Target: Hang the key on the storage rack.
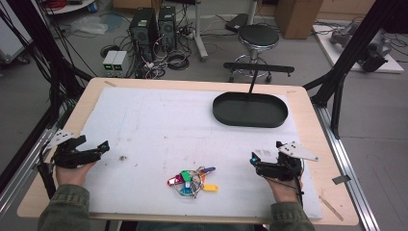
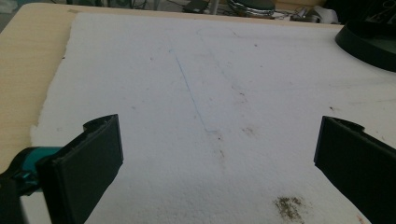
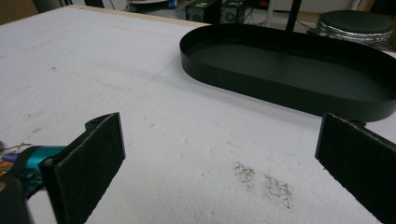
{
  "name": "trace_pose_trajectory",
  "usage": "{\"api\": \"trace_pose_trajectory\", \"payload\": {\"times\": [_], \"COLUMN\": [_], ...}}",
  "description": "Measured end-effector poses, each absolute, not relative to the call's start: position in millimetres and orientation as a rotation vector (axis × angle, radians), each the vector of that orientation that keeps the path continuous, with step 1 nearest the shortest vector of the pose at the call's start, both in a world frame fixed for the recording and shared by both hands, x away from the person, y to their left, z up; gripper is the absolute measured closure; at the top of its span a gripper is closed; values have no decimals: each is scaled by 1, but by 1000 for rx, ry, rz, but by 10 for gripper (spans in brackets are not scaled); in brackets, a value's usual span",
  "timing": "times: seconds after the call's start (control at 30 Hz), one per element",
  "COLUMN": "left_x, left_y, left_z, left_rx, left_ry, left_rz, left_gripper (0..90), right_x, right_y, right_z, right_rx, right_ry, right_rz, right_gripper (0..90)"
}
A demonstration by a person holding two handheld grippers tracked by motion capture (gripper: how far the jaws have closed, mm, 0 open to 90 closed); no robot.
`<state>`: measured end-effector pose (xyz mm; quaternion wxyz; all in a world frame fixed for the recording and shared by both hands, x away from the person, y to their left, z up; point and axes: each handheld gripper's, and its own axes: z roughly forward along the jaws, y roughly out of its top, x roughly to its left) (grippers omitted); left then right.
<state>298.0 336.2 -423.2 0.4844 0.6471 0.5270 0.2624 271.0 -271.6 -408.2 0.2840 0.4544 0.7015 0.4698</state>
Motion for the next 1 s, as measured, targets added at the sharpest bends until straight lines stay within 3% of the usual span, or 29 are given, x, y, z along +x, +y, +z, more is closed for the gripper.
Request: {"api": "trace_pose_trajectory", "payload": {"times": [1.0], "left_x": [299], "left_y": [335], "left_z": [-424], "left_rx": [1589], "left_ry": [1282], "left_rz": [628], "left_gripper": [17], "right_x": [269], "right_y": [-237], "right_z": [-407], "right_rx": [1095], "right_ry": [2042], "right_rz": [1248], "right_gripper": [4]}}
